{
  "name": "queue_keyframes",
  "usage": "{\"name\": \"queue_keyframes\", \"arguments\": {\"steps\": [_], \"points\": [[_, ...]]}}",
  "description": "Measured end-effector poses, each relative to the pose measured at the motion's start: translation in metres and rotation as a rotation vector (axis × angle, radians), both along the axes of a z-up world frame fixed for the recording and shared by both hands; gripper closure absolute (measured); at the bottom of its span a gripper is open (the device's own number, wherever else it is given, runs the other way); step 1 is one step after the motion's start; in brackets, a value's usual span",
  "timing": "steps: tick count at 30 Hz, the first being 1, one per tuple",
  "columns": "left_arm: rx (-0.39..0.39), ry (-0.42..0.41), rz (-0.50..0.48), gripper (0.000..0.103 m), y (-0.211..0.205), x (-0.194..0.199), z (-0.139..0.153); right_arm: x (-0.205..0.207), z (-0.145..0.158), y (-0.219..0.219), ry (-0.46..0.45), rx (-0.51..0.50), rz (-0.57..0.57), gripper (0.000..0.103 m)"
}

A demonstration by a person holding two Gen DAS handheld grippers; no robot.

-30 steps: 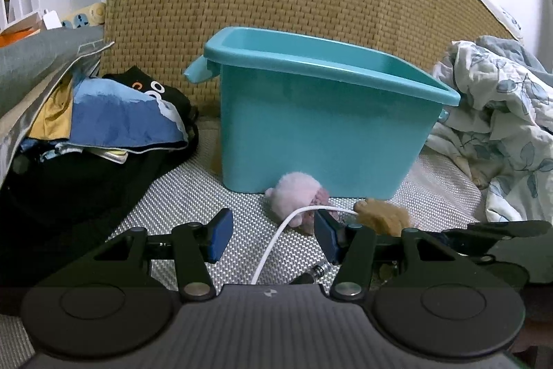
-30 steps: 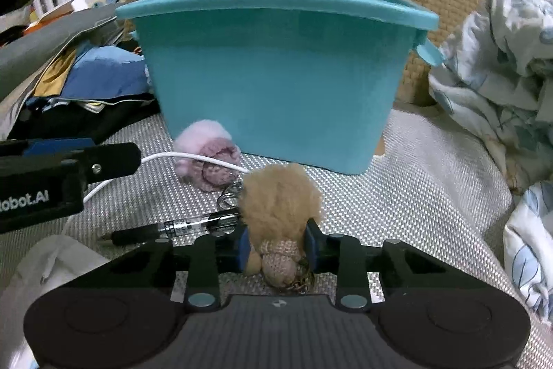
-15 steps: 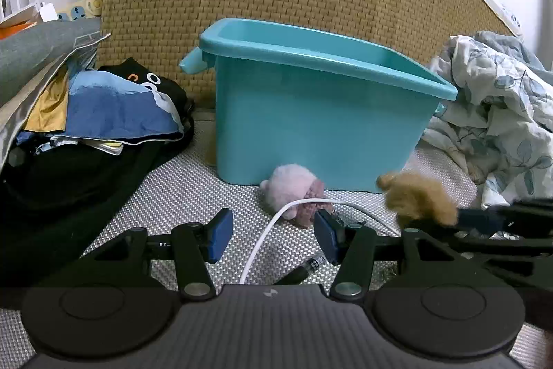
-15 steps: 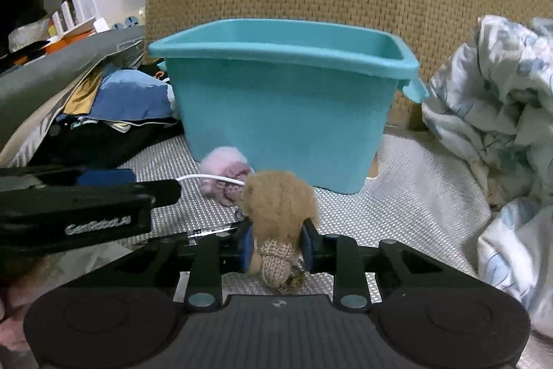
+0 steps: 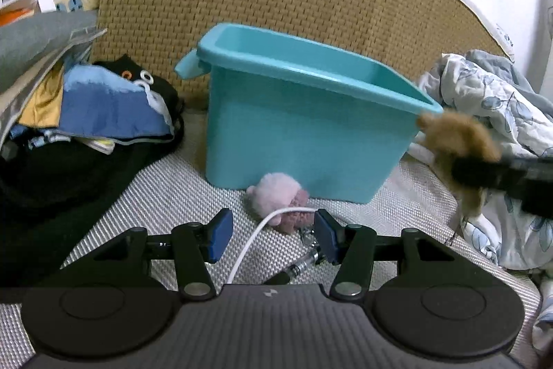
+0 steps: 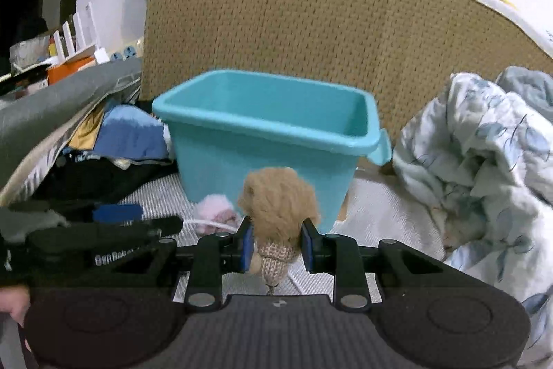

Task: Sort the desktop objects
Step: 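Lift the plush toy with the right gripper and carry it over the bin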

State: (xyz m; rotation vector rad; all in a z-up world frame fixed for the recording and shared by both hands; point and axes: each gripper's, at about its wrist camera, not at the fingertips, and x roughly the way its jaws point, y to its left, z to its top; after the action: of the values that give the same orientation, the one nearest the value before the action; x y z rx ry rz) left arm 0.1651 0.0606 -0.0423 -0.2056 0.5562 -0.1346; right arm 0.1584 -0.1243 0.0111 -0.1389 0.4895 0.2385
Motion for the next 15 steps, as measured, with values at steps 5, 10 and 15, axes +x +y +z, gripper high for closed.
{"name": "queue_keyframes", "arguments": {"steps": [5,10,15], "points": [[-0.016,0.016,-0.013,0.047,0.001,0.001,0.001,0.006,0.023,-0.003,-0.024,0.030,-0.003,0.073],[-0.020,0.070,-0.080,0.045,-0.007,0.006,-0.003,0.018,0.044,-0.002,-0.040,0.039,0.005,0.073],[0.039,0.053,-0.107,0.045,-0.015,0.004,0.000,0.027,0.061,0.000,-0.069,0.033,0.001,0.073]]}}
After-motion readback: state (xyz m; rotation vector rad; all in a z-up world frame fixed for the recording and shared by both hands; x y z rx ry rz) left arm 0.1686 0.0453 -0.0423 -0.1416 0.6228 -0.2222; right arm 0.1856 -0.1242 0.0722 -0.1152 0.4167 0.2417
